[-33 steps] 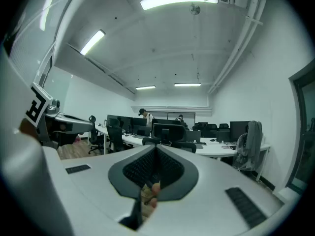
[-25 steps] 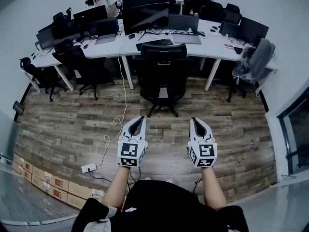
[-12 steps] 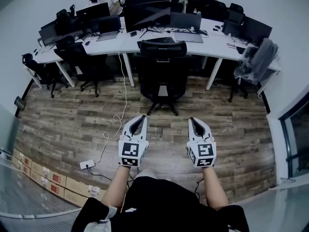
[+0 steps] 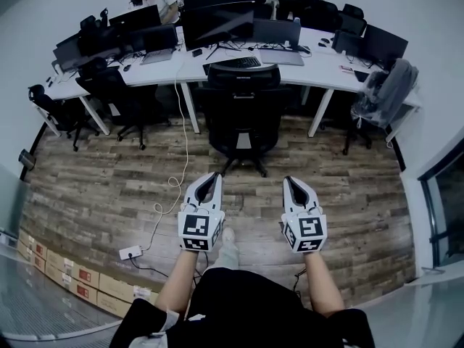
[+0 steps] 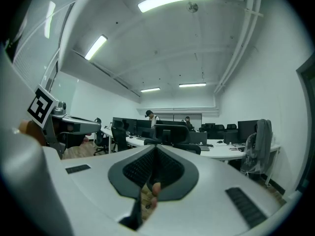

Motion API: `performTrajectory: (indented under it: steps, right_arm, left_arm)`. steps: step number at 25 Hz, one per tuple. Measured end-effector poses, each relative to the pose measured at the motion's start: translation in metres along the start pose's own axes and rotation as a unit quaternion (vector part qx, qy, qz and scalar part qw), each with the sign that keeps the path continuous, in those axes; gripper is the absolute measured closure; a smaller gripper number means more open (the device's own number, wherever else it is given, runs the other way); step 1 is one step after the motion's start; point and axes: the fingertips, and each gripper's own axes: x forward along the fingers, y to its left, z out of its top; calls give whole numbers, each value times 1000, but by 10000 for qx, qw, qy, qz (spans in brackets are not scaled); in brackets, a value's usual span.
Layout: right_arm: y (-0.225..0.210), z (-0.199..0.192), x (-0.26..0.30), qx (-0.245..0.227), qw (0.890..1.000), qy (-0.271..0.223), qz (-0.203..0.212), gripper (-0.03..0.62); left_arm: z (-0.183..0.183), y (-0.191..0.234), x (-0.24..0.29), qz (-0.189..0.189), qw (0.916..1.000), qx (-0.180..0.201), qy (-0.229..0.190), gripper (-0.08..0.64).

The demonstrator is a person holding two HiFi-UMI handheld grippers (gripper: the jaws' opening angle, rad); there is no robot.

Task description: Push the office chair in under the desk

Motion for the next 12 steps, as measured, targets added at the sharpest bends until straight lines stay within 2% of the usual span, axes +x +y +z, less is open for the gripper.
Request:
performTrajectory:
  steps: [9, 12]
  right_arm:
    - [-17, -2, 69, 20, 10000, 46, -82, 568]
    - [-22, 1, 96, -45, 9999, 69, -60, 568]
  left_arm:
    - [-4, 40, 61, -47, 10000, 24, -7, 546]
    - [-5, 58, 85, -2, 9999, -113, 31, 546]
